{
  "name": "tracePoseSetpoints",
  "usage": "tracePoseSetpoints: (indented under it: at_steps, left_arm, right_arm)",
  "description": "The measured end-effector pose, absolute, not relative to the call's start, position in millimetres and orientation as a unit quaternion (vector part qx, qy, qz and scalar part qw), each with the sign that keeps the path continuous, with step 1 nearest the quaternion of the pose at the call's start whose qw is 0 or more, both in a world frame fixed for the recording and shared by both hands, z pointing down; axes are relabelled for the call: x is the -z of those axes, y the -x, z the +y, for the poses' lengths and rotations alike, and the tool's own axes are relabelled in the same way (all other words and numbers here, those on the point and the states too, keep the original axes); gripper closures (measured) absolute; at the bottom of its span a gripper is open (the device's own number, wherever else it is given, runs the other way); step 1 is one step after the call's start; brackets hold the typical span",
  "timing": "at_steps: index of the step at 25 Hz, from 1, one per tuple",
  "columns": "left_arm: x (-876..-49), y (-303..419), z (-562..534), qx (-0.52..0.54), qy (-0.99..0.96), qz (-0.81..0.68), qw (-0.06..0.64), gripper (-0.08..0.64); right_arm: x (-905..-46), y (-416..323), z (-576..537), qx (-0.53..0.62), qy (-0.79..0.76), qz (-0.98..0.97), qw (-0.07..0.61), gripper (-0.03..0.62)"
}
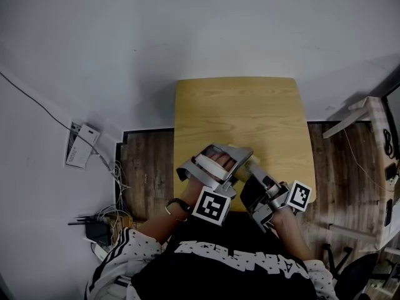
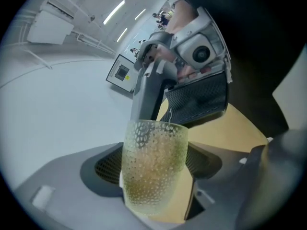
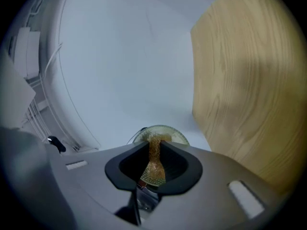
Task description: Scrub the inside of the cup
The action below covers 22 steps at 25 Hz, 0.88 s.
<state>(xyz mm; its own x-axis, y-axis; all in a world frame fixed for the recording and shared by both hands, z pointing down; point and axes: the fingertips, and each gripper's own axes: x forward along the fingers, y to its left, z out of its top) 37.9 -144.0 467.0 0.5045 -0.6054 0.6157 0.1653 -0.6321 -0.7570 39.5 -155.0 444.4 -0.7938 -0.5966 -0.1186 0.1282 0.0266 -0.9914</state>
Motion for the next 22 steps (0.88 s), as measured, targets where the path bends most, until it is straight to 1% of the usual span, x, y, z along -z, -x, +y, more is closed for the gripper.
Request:
tracePoseSetpoints:
  at_steps: [6,9,14,20,22]
  left_arm:
    - [-456,-36,-151,0.473,0.738,0.151,0.457,0.170]
    - [-456,-36,-150,0.473,0.745,0.147,0.447,0.170]
    - [-458,-35,-148,0.471,0.766,0.152,0.410,0.170]
    - [-445,-41,-149,0.438,0.803,0.183,0.360,0.172]
    - [-443,-41,-149,0.436,0.808,0.186,0.349,0.172]
  right_arm:
    - [-441,-40,-155,0.705,0.147,0.622,0.308,0.522]
    - [-437,-39,-156,0.693,0.156,0.635,0.303,0.525]
    - [-432,-36,-157,0.650,0.171,0.692,0.265,0.523]
    - [-417,-25,-154,0.555,0.190,0.791,0.176,0.523]
    - [-412,-22,-152,0.536,0.191,0.807,0.159,0.523]
